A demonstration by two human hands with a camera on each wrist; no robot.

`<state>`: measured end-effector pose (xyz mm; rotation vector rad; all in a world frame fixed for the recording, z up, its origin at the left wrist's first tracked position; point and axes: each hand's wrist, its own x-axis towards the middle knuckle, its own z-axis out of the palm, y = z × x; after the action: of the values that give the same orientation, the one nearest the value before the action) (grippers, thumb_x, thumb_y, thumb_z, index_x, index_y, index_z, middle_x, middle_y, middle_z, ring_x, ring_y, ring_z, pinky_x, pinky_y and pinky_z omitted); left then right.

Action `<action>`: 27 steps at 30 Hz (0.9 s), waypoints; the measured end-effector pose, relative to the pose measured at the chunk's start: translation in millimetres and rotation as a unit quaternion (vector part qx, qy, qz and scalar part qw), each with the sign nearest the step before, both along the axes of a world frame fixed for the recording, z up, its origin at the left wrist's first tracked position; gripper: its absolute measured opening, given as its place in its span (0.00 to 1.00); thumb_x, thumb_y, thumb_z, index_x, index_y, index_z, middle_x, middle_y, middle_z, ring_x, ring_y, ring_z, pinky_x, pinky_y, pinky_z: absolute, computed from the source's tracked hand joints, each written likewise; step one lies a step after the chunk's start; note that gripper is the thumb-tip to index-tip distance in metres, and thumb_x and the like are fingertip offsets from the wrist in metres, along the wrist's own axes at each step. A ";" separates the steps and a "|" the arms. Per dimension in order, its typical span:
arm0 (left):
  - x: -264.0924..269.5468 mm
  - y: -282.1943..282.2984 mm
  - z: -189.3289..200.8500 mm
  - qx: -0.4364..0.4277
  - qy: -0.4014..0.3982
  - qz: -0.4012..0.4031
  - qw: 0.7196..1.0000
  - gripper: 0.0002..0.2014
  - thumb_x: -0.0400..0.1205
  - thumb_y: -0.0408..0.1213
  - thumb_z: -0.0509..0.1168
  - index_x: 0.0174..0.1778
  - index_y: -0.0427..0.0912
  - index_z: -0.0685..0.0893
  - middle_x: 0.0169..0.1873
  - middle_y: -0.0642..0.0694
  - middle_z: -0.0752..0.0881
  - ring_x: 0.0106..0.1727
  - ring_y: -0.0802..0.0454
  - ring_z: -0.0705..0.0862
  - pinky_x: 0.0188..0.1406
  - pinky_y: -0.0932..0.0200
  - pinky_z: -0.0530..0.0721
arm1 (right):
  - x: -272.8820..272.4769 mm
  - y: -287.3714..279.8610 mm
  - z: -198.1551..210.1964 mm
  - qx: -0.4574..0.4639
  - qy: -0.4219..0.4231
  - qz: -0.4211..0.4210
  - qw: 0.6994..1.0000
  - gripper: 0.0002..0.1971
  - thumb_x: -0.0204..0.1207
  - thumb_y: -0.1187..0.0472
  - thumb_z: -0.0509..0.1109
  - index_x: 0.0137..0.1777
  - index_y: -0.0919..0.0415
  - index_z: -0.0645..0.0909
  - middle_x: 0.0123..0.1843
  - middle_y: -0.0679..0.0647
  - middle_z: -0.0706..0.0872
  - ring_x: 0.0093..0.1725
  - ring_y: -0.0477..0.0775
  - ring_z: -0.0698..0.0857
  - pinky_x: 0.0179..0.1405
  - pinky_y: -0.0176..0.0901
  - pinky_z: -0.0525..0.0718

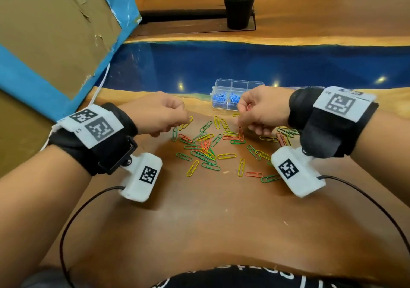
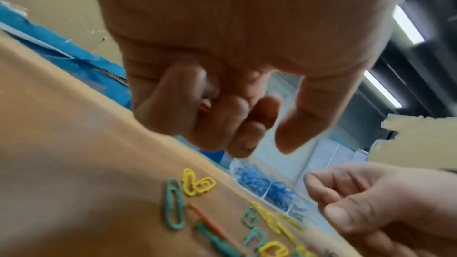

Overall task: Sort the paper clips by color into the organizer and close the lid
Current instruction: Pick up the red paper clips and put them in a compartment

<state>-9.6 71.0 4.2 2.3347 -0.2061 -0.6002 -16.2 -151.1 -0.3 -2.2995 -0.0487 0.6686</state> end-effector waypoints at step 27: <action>-5.4 -6.0 0.8 0.271 -0.137 -0.158 0.939 0.05 0.78 0.44 0.67 0.41 0.49 0.86 0.24 0.54 0.74 0.30 0.57 0.72 0.28 0.63 0.68 | -10.6 4.5 3.9 -0.242 -0.063 0.081 0.965 0.10 0.75 0.51 0.69 0.40 0.57 0.85 0.37 0.51 0.84 0.42 0.54 0.82 0.45 0.42 0.81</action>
<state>-15.0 65.0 5.1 2.9527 -0.6212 -0.5254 -26.8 -146.6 3.6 -2.8325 -0.1487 0.6707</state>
